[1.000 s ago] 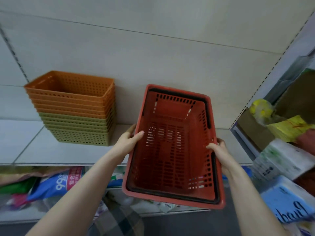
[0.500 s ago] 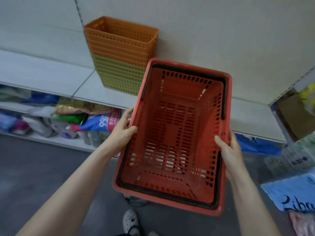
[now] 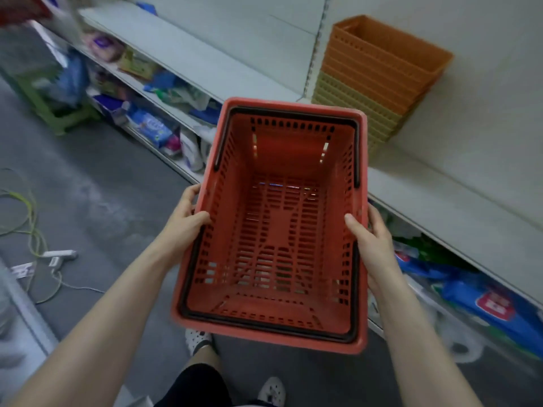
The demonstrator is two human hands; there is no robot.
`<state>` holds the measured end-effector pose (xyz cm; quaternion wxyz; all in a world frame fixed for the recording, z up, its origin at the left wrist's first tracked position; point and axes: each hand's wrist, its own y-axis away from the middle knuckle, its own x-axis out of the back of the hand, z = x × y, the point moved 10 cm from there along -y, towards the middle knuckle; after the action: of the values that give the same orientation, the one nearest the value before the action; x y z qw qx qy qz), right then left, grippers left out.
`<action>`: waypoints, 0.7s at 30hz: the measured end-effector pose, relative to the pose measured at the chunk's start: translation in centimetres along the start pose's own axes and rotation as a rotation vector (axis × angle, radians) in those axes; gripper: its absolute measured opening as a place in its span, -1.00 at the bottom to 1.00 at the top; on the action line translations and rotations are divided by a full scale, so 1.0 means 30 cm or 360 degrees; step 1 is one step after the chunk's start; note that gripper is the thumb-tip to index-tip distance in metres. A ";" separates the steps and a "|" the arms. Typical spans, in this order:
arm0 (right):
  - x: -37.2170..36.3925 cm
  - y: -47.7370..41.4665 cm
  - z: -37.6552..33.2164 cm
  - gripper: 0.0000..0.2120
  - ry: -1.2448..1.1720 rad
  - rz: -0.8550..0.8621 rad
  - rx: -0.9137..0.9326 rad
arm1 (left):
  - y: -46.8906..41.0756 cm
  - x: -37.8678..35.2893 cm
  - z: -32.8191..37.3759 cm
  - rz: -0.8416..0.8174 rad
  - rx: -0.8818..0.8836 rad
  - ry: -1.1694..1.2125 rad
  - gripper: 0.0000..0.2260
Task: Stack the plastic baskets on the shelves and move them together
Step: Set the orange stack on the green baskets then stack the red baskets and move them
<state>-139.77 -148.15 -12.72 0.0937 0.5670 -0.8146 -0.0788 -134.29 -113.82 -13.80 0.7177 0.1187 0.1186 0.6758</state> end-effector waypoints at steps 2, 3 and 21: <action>-0.114 -0.038 -0.007 -0.47 -0.0008 -0.0074 -0.0007 | -0.011 0.104 -0.013 0.0063 0.0013 0.0033 -0.42; -0.148 -0.052 -0.014 -0.46 -0.0008 -0.0100 0.0000 | -0.014 0.133 -0.020 0.0083 0.0018 0.0042 -0.42; -1.631 -0.444 -0.289 -0.51 0.0106 -0.0618 0.0081 | -0.420 1.368 0.263 0.0609 -0.0084 0.0169 -0.42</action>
<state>-108.94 -107.01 -10.55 0.0893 0.7180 -0.6880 -0.0561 -117.42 -73.67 -10.94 0.5718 0.0842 0.1138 0.8081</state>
